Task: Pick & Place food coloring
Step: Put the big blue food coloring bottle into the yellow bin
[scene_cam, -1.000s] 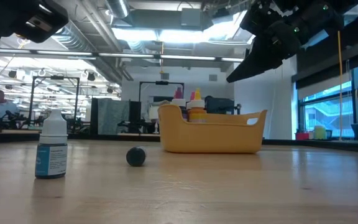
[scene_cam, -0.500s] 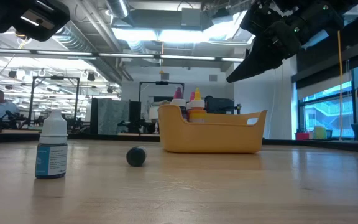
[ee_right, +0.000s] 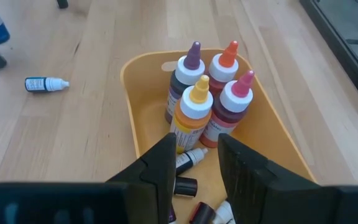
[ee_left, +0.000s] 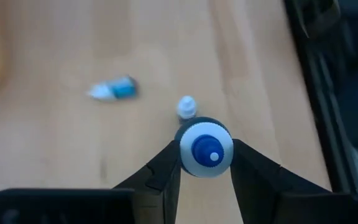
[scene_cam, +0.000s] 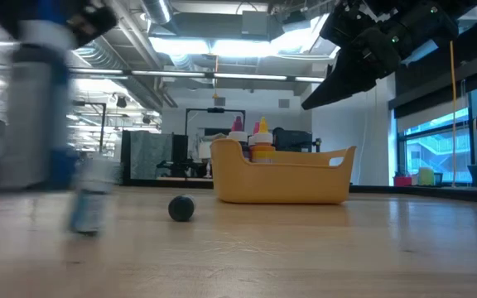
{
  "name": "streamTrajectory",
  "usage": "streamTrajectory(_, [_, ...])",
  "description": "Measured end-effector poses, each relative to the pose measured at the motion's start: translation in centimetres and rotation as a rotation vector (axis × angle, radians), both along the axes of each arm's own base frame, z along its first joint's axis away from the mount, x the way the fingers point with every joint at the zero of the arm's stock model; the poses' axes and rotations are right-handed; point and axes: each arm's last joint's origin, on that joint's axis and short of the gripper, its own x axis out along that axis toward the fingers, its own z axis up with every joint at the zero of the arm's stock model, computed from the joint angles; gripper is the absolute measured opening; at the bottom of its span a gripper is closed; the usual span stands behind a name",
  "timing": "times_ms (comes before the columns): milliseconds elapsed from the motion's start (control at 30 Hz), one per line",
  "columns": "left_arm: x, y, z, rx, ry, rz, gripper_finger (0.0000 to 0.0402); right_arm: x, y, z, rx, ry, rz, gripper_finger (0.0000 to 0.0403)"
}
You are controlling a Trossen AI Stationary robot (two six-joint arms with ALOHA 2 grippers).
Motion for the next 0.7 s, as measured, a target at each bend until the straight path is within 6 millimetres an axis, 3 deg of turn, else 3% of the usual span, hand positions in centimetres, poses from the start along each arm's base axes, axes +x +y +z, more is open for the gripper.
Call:
streamTrajectory(167, [1.7,2.0,2.0,0.054,-0.108,0.129,0.0112,0.0,0.0,0.1,0.000,-0.008,0.000,0.0122])
streamTrajectory(433, [4.8,6.9,5.4,0.104,-0.211,0.294,0.0112,0.1,0.0,0.1,-0.003,-0.011,0.003,0.0122])
streamTrajectory(700, [7.9,12.6,5.4,0.149,-0.288,0.409,0.0112,0.0,0.0,0.1,-0.002,-0.009,0.002,0.0122])
